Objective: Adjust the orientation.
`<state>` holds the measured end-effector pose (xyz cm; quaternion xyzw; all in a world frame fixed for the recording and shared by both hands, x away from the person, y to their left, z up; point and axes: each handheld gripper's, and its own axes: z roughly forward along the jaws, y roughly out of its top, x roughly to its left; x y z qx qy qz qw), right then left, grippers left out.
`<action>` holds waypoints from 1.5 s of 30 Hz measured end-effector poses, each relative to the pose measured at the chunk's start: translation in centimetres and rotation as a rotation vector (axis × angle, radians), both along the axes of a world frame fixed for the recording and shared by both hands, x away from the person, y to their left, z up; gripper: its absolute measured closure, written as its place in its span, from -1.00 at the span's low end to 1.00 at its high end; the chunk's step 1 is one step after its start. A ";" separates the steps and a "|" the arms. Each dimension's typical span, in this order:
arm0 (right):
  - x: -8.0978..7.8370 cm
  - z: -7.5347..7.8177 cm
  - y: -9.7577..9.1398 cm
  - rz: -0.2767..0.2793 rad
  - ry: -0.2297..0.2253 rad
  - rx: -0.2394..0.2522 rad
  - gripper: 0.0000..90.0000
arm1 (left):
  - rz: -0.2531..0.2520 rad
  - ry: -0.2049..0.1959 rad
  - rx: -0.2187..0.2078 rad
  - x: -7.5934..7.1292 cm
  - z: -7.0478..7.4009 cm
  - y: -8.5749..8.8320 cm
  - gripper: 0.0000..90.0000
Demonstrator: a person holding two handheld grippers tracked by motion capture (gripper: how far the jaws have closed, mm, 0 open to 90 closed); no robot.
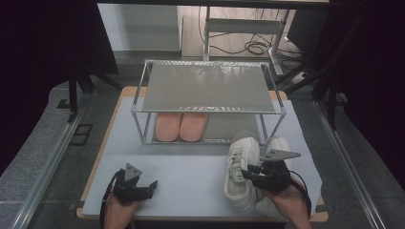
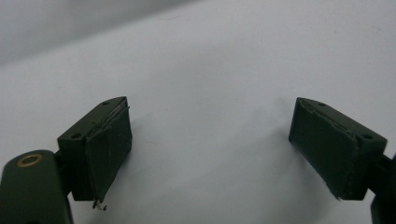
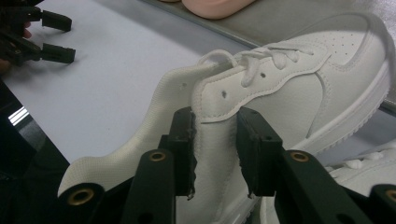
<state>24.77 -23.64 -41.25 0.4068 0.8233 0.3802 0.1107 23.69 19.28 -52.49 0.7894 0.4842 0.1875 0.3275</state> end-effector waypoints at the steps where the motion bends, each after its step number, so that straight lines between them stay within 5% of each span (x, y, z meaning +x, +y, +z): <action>1: 0.1 0.0 0.0 0.004 0.005 -0.008 0.40 | 0.000 0.000 0.000 0.0 0.0 0.0 -0.70; 4: 0.5 -0.1 0.3 -0.012 0.015 -0.039 0.15 | 0.000 0.000 0.000 0.0 0.0 0.0 -0.70; 9: 0.8 -0.4 0.6 -0.034 0.006 -0.086 -0.01 | 0.000 0.000 0.000 0.0 0.0 0.0 -0.71; 15: 0.4 -0.4 0.9 -0.056 0.000 -0.096 0.44 | 0.000 0.000 0.000 0.0 0.0 0.0 -0.70; 23: 0.3 -0.3 0.4 -0.088 0.001 -0.058 0.74 | 0.000 0.001 0.000 0.0 0.0 0.0 -0.70; 29: 0.3 0.0 1.9 -0.017 0.020 -0.011 0.79 | 0.002 0.000 -0.003 0.0 0.0 0.0 -0.70; 38: 0.7 0.7 4.9 0.070 -0.012 0.025 0.81 | -0.001 0.000 0.000 0.0 0.0 0.0 -0.70; 45: 1.1 -0.5 5.3 0.112 0.019 0.058 0.78 | 0.002 -0.001 -0.004 0.0 0.0 0.0 -0.70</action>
